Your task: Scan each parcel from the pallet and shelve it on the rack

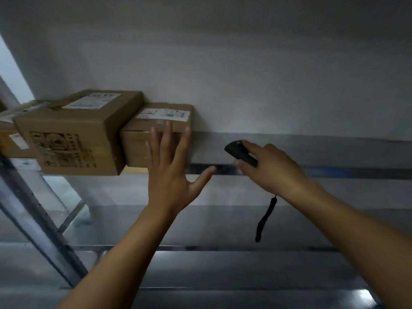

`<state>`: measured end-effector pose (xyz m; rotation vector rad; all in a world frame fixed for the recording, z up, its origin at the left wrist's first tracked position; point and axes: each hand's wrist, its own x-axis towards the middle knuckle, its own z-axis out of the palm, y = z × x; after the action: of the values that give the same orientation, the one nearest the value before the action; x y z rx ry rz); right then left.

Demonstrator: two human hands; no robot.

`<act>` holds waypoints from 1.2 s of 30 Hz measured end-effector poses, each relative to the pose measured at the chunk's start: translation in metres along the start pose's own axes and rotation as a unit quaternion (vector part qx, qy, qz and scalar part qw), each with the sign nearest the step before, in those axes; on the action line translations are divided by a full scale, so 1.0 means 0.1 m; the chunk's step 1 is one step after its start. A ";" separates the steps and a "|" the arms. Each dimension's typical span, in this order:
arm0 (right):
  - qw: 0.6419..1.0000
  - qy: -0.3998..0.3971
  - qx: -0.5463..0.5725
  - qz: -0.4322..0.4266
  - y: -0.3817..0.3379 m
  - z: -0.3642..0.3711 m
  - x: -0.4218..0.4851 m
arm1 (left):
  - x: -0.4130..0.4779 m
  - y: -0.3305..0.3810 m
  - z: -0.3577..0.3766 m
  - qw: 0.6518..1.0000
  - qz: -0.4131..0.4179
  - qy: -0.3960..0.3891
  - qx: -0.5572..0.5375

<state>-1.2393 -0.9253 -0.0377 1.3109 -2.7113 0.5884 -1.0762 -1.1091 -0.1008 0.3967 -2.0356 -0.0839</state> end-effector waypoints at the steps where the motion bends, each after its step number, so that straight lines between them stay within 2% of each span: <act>1: 1.000 0.018 -0.010 0.007 0.17 -0.06 -0.19 | -0.01 0.18 0.05 0.999 0.028 -0.005 -0.034; 3: 0.998 0.050 -0.019 0.040 0.57 -0.22 -0.61 | -0.02 0.63 0.18 0.992 0.071 -0.044 -0.091; 6: 0.987 0.065 -0.064 0.134 1.28 -0.51 -1.34 | -0.09 1.46 0.44 0.973 0.088 -0.145 -0.155; 11: 0.951 0.080 -0.094 0.284 2.43 -1.08 -2.93 | -0.47 3.16 0.83 0.918 0.134 -0.258 -0.269; 16: 0.891 0.144 -0.076 0.424 3.29 -1.62 -4.91 | -1.18 5.00 1.01 0.831 0.203 -0.343 -0.389; 22: 0.809 0.210 -0.043 0.547 3.76 -1.89 -6.90 | -2.07 6.76 0.96 0.705 0.267 -0.441 -0.487; 25: 0.767 0.222 -0.039 0.601 3.91 -1.93 -7.56 | -2.41 7.38 1.02 0.648 0.283 -0.495 -0.505; 31: 0.677 0.248 -0.035 0.692 4.36 -1.85 -8.46 | -2.93 8.46 1.21 0.572 0.303 -0.531 -0.547; 34: 0.653 0.235 -0.049 0.719 4.66 -1.86 -8.73 | -3.21 9.04 1.29 0.533 0.325 -0.543 -0.562; 36: 0.636 0.226 -0.065 0.735 4.88 -1.91 -8.87 | -3.31 9.45 1.33 0.518 0.330 -0.544 -0.571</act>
<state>-1.0717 0.0757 -0.2137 -1.2442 -2.5844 0.5515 -1.2793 -0.1285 -0.2312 -1.6781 -2.4980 -1.4087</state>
